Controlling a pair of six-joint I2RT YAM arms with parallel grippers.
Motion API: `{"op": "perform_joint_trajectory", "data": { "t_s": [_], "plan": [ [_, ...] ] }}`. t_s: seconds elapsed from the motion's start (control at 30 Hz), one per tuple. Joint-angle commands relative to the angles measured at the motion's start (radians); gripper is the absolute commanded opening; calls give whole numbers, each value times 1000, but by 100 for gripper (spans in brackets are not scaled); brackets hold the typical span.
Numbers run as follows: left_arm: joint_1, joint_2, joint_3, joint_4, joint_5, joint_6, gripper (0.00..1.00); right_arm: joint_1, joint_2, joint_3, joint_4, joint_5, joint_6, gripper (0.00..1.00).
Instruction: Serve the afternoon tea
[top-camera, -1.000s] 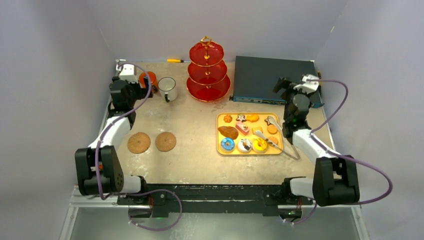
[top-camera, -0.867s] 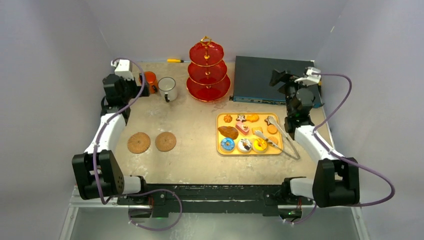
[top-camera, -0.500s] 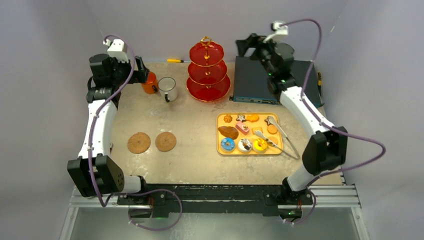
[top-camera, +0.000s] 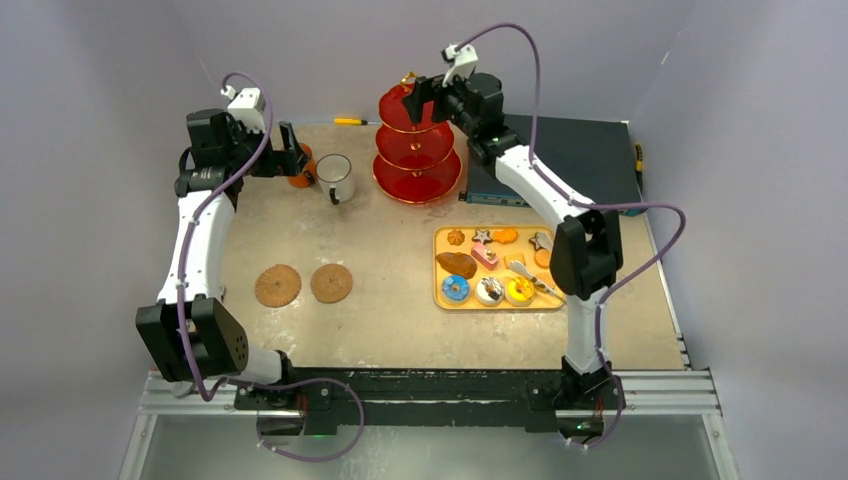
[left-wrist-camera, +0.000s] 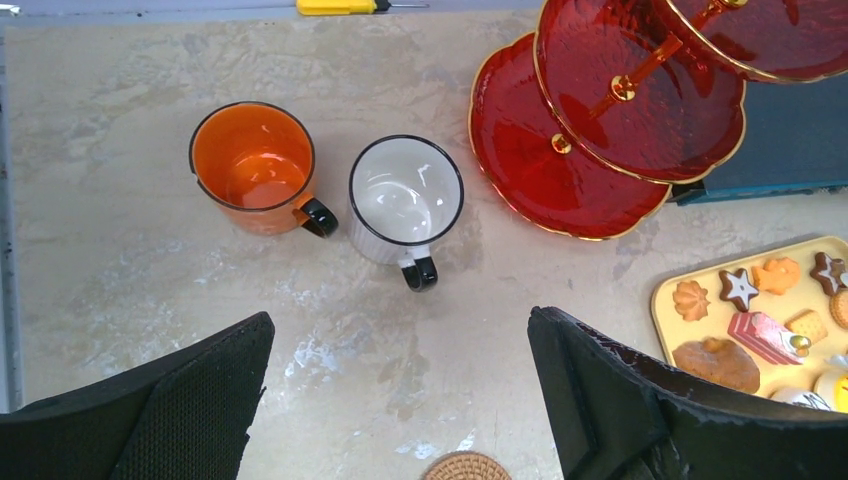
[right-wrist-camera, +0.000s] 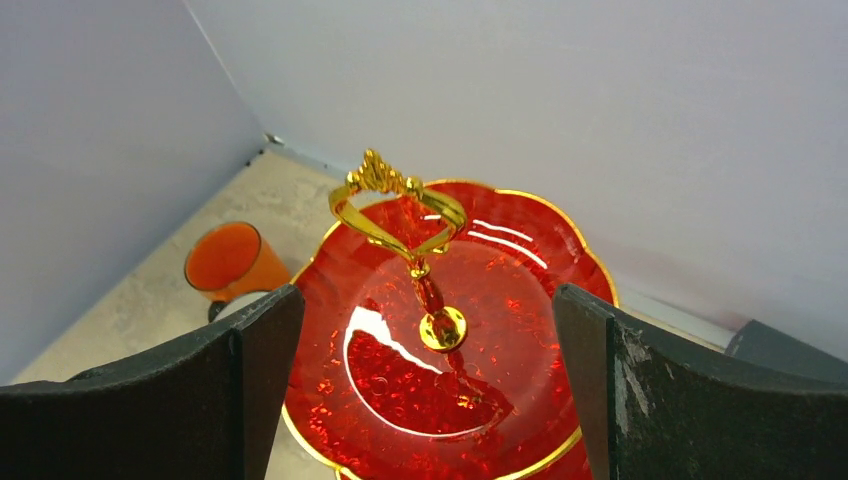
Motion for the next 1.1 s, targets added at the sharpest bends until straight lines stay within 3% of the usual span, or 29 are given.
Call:
{"op": "perform_joint_trajectory", "data": {
  "t_s": [0.0,0.23,0.37,0.6,0.9,1.0,1.07],
  "plan": [
    [1,-10,7,-4,53,16,99,1,38,94,24,-52,-41,98],
    [0,-7,-2,-5,46,38,99,6,143,183,16,-64,-46,98],
    [0,-7,-12,-3,46,46,99,10,164,192,34,-57,-48,88],
    [0,6,-22,6,48,49,99,29,181,217,47,-36,-88,53],
    [0,4,-19,-12,42,60,99,48,196,221,56,-20,-94,25],
    [0,1,-15,-27,46,89,99,54,195,219,66,-8,-97,4],
    [0,-5,-15,-33,44,95,99,60,187,204,83,-1,-97,0]
  ]
}}
